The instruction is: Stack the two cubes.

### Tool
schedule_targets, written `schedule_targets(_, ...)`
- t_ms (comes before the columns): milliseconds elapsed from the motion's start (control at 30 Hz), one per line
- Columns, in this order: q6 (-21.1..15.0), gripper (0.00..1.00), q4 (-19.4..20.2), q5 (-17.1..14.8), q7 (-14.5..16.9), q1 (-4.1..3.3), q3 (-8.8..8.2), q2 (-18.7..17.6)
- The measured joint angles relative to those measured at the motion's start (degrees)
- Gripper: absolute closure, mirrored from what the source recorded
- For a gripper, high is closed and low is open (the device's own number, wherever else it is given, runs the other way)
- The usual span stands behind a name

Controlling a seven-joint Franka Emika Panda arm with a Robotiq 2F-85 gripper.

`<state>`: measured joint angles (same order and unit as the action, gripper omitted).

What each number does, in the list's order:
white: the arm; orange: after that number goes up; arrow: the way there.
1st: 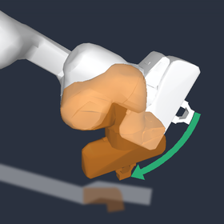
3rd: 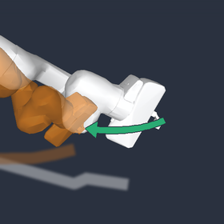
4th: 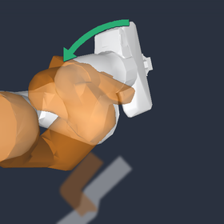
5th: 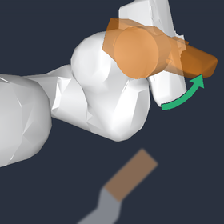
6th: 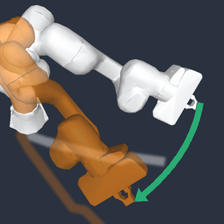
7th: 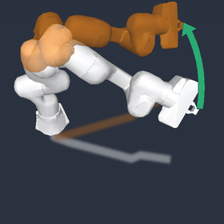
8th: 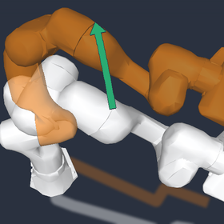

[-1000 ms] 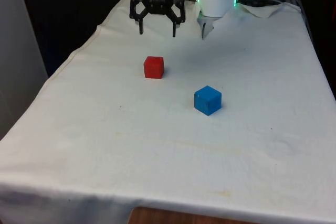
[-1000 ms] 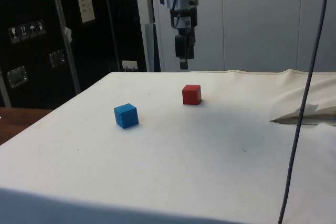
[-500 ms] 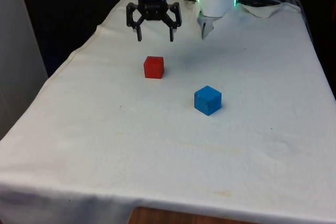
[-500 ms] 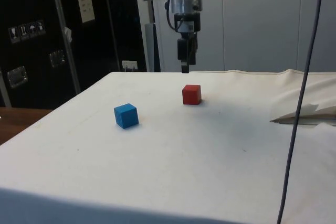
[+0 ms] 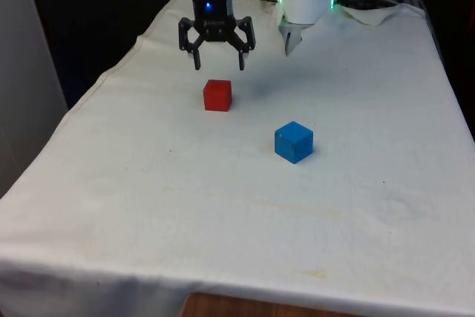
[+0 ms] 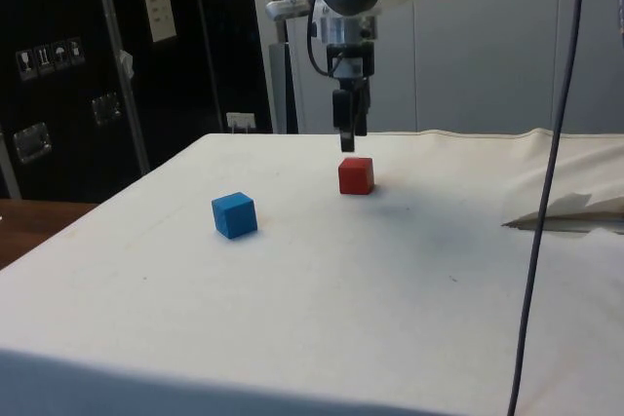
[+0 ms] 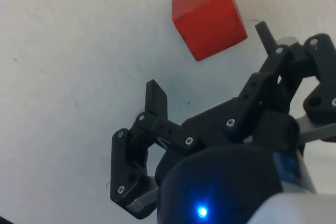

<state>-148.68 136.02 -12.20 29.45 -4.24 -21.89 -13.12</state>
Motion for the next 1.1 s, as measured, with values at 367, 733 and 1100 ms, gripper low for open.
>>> schedule_targets(367, -1.15, 0.0, -0.34, -0.29, -0.06, 0.06, -0.23, -2.52)
schedule_targets(733, -1.38, 0.0, -1.66, -0.57, 0.11, 0.29, -0.63, -4.93)
schedule_targets(1100, -2.12, 0.0, -2.29, -1.26, -0.23, 0.29, -0.29, -6.47)
